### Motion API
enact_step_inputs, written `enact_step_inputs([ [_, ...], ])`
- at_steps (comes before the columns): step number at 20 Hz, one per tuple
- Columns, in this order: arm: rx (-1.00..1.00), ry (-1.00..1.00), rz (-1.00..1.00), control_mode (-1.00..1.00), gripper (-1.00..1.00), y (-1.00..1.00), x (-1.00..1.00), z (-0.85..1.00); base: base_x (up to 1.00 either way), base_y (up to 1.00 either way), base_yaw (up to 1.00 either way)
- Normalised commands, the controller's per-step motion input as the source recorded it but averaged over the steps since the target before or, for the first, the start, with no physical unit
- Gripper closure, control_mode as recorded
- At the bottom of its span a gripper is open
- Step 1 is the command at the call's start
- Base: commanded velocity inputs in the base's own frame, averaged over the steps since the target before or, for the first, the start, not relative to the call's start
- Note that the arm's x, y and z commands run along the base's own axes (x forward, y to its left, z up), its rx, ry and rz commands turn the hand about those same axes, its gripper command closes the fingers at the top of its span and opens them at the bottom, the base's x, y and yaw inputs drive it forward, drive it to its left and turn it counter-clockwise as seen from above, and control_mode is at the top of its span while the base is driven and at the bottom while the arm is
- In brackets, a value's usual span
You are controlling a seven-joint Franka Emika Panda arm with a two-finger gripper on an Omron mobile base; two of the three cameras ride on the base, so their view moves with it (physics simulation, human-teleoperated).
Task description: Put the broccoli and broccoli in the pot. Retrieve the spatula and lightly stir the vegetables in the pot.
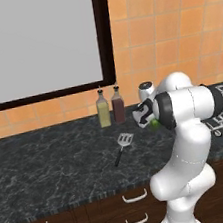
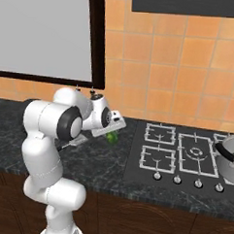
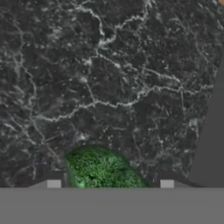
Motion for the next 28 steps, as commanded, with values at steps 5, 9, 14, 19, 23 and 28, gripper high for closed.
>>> enact_step_inputs([
  [5, 0.0, -0.09, 0.0, -1.0, 1.0, 0.0, -0.32, 0.37, 0.0, 0.0, 0.0],
  [9, 0.0, -0.17, 0.0, -1.0, 1.0, -0.03, -0.76, 0.99, 0.0, 0.0, 0.0],
  [14, 0.09, -0.21, 0.02, -1.0, 1.0, 0.02, -0.95, 1.0, 0.0, 0.0, 0.0],
  [19, 0.38, -0.2, 0.0, -1.0, 1.0, 0.06, -0.95, 1.0, 0.0, 0.0, 0.0],
  [23, 0.19, -0.24, 0.0, -1.0, 1.0, 0.0, -0.92, 1.0, 0.0, 0.0, 0.0],
  [28, -0.09, -0.05, 0.0, -1.0, 1.0, 0.04, -0.31, 0.48, 0.0, 0.0, 0.0],
])
